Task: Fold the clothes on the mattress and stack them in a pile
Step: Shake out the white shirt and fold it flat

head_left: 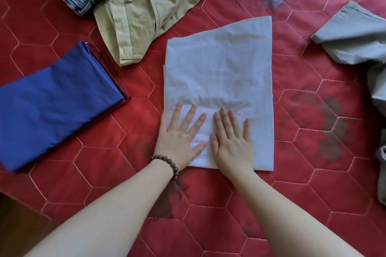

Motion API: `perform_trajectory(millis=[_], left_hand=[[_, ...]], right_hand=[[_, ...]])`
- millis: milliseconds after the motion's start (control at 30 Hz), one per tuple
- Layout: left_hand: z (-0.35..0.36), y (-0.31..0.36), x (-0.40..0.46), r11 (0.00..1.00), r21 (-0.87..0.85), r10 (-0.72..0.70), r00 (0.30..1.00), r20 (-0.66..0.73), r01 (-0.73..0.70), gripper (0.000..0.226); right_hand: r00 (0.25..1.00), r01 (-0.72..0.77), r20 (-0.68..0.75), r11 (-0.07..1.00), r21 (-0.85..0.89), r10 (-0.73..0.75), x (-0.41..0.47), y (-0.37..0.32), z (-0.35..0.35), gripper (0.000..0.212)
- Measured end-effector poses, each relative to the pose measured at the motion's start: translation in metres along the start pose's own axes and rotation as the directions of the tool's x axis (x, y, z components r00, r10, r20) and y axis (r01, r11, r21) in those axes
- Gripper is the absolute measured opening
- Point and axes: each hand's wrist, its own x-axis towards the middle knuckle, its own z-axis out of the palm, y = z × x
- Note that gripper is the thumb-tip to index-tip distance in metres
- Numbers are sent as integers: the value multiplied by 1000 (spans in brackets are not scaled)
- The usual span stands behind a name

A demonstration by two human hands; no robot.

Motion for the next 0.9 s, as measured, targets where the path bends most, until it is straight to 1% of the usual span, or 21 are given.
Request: perform_trajectory(millis=[67, 133, 200, 333, 433, 500, 567, 600, 633, 667, 700, 733, 767, 833, 900], left_hand=[[6, -7, -7, 997, -59, -57, 997, -49, 54, 75], [11, -9, -8, 993, -83, -85, 994, -63, 80, 76], [14, -8, -7, 990, -105, -99, 994, -52, 93, 76], [11, 9, -14, 971, -185, -154, 988, -6, 150, 74], [5, 44, -23, 948, -231, -220, 975, 28, 221, 75], [-2, 72, -28, 928, -253, -259, 962, 92, 274, 77], [-15, 89, -27, 921, -212, -296, 941, 166, 327, 80], [-23, 93, -23, 925, -175, -303, 933, 193, 336, 81], [-33, 95, -17, 935, -147, -290, 935, 202, 322, 79], [-41, 97, -6, 953, -132, -245, 950, 191, 272, 76], [-49, 100, 7, 975, -126, -162, 972, 170, 185, 71], [-58, 104, 24, 990, -122, -50, 987, 151, 69, 67], [-66, 108, 42, 992, -110, 72, 988, 138, -57, 67], [-80, 114, 81, 955, -36, 297, 947, 122, -295, 72], [-90, 120, 120, 868, 50, 483, 864, 145, -494, 78]], right_hand=[[991, -132, -13, 991, 13, 132, -4, 18, 3, 61], [963, -268, -12, 963, 22, 268, -9, 33, 4, 62], [952, -305, 3, 952, 13, 305, -10, 38, 4, 61], [973, -231, 15, 973, -2, 231, -8, 49, -1, 61], [988, -132, 76, 990, -46, 135, -1, 82, -13, 61], [989, -70, 127, 994, -83, 80, 3, 106, -23, 62], [986, -5, 167, 996, -90, 20, 7, 121, -34, 63], [986, 8, 169, 998, -62, 2, 8, 124, -40, 65], [989, -13, 146, 1000, -9, 15, 9, 125, -45, 68], [992, -79, 103, 995, 57, 73, 9, 123, -51, 71], [983, -176, 62, 977, 118, 170, 11, 119, -56, 73], [958, -287, 44, 944, 161, 283, 13, 116, -61, 77], [920, -392, 51, 903, 179, 389, 15, 113, -64, 81], [841, -540, 102, 825, 164, 531, 18, 108, -68, 84], [779, -627, 177, 750, 210, 602, 24, 108, -67, 69]])
